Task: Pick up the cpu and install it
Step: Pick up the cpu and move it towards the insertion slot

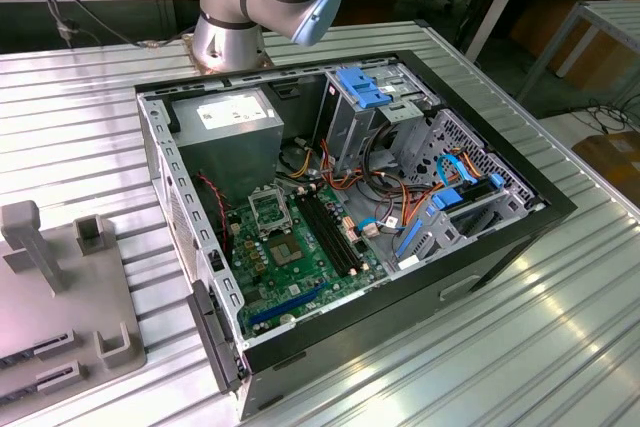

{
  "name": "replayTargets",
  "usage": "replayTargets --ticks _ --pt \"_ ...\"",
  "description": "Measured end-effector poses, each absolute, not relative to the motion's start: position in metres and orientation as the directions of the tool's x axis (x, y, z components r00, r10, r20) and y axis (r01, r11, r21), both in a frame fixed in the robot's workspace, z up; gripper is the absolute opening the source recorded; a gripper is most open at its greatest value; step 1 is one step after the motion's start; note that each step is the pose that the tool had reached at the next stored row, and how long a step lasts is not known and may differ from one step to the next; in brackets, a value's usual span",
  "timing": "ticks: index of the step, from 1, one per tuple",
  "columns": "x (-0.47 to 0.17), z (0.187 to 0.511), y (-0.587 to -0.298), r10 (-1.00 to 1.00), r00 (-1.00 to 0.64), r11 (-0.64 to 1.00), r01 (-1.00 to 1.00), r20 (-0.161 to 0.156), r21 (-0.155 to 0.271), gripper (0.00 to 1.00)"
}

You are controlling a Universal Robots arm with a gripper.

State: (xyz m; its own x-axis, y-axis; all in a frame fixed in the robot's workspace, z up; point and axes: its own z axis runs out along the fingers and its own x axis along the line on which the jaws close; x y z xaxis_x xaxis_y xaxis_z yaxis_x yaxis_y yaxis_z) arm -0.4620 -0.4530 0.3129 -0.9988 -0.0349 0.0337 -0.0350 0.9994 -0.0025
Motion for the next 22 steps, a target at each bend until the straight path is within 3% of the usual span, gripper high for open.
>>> replayTargets --ticks 22 --pt "-0.462 0.333 -0.453 -0.035 -0.998 0.999 -0.035 0.043 -0.002 0.47"
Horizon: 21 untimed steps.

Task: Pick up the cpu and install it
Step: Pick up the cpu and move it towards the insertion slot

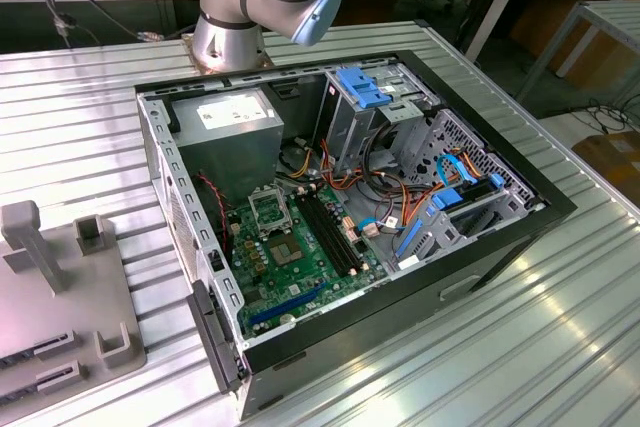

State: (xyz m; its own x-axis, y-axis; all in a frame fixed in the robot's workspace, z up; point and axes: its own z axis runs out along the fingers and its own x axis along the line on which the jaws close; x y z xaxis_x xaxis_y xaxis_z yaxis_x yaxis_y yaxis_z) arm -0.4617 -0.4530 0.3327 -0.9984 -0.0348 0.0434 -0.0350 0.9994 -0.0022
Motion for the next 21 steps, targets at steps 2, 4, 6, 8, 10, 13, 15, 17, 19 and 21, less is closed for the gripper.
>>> replayTargets --ticks 2,4,6,8,10,13,15,17,19,21 --pt "-0.462 0.334 -0.453 -0.035 -0.998 0.999 -0.035 0.044 -0.002 0.47" --pt "-0.462 0.337 -0.453 -0.035 -0.998 0.999 -0.035 0.046 -0.002 0.47" --pt "-0.462 0.338 -0.453 -0.035 -0.998 0.999 -0.035 0.047 -0.002 0.47" --pt "-0.461 0.340 -0.453 -0.035 -0.998 0.999 -0.035 0.048 -0.002 0.47" --pt "-0.461 0.342 -0.453 -0.035 -0.998 0.999 -0.035 0.050 -0.002 0.47" --pt "-0.461 0.345 -0.453 -0.035 -0.998 0.999 -0.035 0.051 -0.002 0.47" --pt "-0.461 0.347 -0.453 -0.035 -0.998 0.999 -0.035 0.052 -0.002 0.47" --pt "-0.461 0.348 -0.453 -0.035 -0.998 0.999 -0.035 0.053 -0.002 0.47" --pt "-0.461 0.349 -0.453 -0.035 -0.998 0.999 -0.035 0.054 -0.002 0.47" --pt "-0.461 0.349 -0.453 -0.035 -0.998 0.999 -0.035 0.054 -0.002 0.47"
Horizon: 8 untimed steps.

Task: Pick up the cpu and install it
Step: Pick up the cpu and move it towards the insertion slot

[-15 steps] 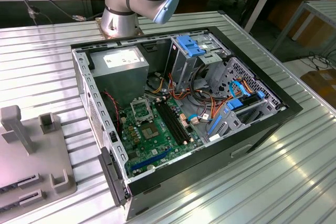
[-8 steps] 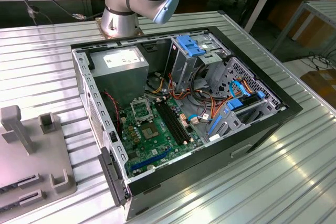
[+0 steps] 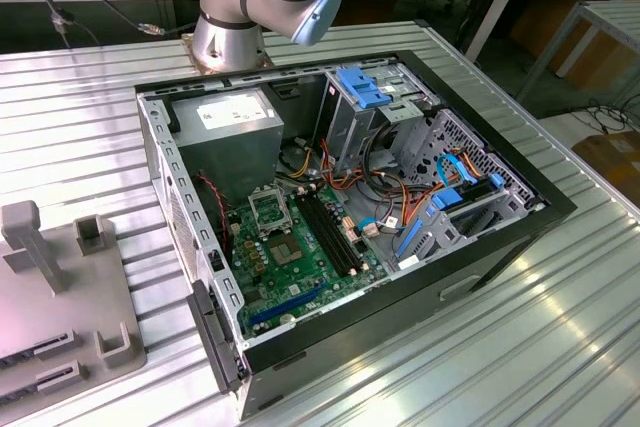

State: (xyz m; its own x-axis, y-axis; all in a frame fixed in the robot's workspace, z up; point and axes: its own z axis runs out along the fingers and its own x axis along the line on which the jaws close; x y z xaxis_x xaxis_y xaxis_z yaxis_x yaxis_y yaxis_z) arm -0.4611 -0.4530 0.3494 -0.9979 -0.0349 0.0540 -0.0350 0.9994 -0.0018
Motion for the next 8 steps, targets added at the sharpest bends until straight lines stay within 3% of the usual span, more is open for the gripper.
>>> replayTargets --ticks 8 --pt "-0.4601 0.3499 -0.4530 -0.035 -0.998 0.999 -0.035 0.055 -0.002 0.47"
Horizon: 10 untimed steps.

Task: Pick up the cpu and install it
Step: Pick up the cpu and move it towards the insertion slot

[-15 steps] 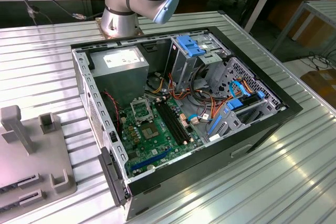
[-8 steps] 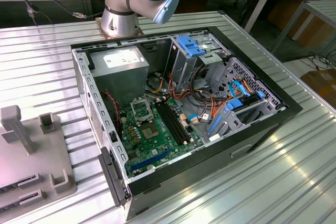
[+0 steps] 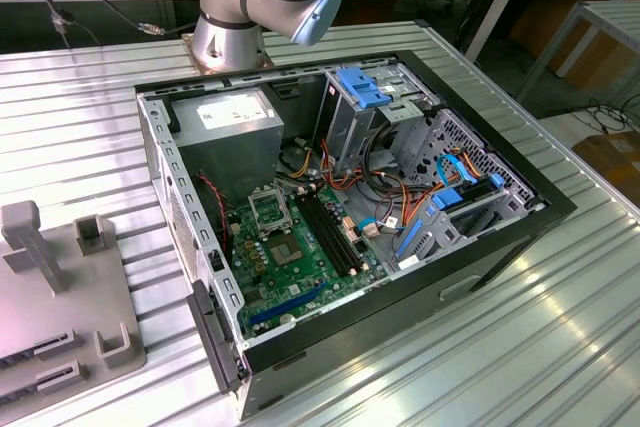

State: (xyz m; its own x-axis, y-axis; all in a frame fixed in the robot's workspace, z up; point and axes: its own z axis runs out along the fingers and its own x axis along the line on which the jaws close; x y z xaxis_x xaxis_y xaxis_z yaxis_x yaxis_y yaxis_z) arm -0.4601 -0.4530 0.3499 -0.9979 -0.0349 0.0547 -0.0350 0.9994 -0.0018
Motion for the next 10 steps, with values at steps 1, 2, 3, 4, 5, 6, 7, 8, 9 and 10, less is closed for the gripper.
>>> replayTargets --ticks 1,2,3,4,5,6,7,8,9,10 --pt "-0.460 0.350 -0.453 -0.035 -0.998 0.999 -0.035 0.055 -0.002 0.47" --pt "-0.460 0.350 -0.453 -0.035 -0.998 0.999 -0.035 0.055 -0.002 0.47" --pt "-0.460 0.351 -0.453 -0.035 -0.998 0.999 -0.035 0.055 -0.002 0.47" --pt "-0.460 0.352 -0.453 -0.035 -0.998 0.999 -0.035 0.055 -0.002 0.47" --pt "-0.459 0.353 -0.453 -0.035 -0.998 0.999 -0.035 0.055 -0.002 0.47" --pt "-0.459 0.354 -0.453 -0.035 -0.998 0.999 -0.035 0.055 -0.002 0.47" --pt "-0.459 0.355 -0.453 -0.035 -0.998 0.999 -0.035 0.055 -0.002 0.47" --pt "-0.459 0.357 -0.453 -0.035 -0.998 0.999 -0.035 0.055 -0.002 0.47" --pt "-0.459 0.359 -0.453 -0.035 -0.998 0.999 -0.035 0.055 -0.002 0.47" --pt "-0.459 0.361 -0.453 -0.035 -0.998 0.999 -0.035 0.055 -0.002 0.47"
